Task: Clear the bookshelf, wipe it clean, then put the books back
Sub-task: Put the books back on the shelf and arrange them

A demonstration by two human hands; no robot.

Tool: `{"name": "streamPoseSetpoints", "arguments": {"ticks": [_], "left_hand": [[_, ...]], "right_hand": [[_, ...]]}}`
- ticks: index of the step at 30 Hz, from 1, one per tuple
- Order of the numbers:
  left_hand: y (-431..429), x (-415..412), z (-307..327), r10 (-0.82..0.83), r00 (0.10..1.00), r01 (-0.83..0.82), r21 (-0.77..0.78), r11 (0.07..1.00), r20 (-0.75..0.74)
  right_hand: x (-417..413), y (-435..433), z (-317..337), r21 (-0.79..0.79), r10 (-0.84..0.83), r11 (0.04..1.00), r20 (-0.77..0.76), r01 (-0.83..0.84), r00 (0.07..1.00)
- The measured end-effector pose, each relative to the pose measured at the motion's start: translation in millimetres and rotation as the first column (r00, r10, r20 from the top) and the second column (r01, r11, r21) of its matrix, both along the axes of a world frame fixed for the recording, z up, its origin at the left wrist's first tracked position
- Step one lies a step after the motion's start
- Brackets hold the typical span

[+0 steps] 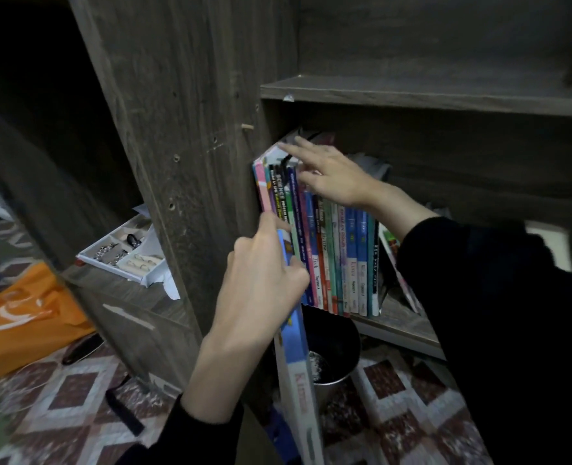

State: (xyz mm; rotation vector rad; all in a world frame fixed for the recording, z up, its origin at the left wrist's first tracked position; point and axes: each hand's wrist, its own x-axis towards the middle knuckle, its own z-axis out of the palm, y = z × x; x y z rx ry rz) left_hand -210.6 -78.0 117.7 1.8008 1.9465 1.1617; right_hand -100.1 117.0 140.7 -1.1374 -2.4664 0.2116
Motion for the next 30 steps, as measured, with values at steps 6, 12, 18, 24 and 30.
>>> {"name": "streamPoseSetpoints", "arguments": {"ticks": [6,12,18,24,30], "left_hand": [[0.7,34.5,2.0,-0.178,0.982,0.183,-0.091,0.979,0.057],[19.9,67.9,-11.8,-0.282,0.953,0.295,-0.119,0.948,0.111],[37.4,78.5,-33.3,-0.239,0.963,0.249,-0.08,0.965,0.123],[45.0,70.9,-44.2,-0.196,0.968,0.207,-0.055,0.977,0.156],[47.7,67.4,-43.5,-0.178,0.967,0.192,-0.058,0.98,0.181]], "right_hand": [[97.0,-19.2,-38.9,0.015,-0.275,0.956,-0.29,0.292,0.916],[144.9,-20.3,-76.8,-0.153,-0.243,0.958,0.02,0.243,0.97],[141.5,-10.2,-91.7,-0.14,-0.17,0.967,0.273,0.214,0.947],[147.4,-9.0,-99.5,0.049,-0.193,0.981,0.228,0.186,0.954],[131.2,-8.5,-88.8,0.103,-0.15,0.985,0.107,0.139,0.983]]}}
